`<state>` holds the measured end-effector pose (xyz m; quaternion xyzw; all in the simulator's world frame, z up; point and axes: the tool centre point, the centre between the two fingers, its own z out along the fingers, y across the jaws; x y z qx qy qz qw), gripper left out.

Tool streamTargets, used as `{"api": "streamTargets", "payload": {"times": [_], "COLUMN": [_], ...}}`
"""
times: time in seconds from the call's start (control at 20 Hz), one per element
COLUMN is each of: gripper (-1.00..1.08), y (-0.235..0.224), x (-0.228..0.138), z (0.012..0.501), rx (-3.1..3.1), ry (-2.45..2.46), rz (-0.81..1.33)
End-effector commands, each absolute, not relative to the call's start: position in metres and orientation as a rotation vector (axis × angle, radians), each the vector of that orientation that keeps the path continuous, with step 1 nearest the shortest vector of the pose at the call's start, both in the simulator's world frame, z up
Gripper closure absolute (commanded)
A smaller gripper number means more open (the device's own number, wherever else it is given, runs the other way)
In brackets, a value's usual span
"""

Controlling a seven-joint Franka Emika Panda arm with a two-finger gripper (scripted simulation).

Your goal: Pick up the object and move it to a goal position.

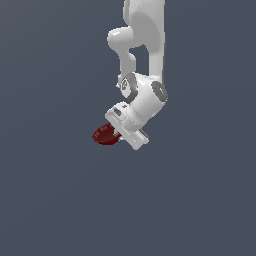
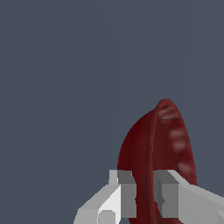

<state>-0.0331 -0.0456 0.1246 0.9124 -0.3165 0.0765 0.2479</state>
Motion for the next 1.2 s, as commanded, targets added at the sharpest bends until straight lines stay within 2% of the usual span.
{"api": "streamTargets", "payload": {"times": [0.0,0.45,1.15], "gripper": [1.08,1.08,1.08], "y": [-0.053,-0.068,-0.072], "x": [-0.044,-0.066,-0.069], "z": [0.133,0.151,0.161], "rx": [2.488,2.485,2.483], "ry": [-0.863,-0.863,-0.862], "rz": [0.21,0.213,0.212]}}
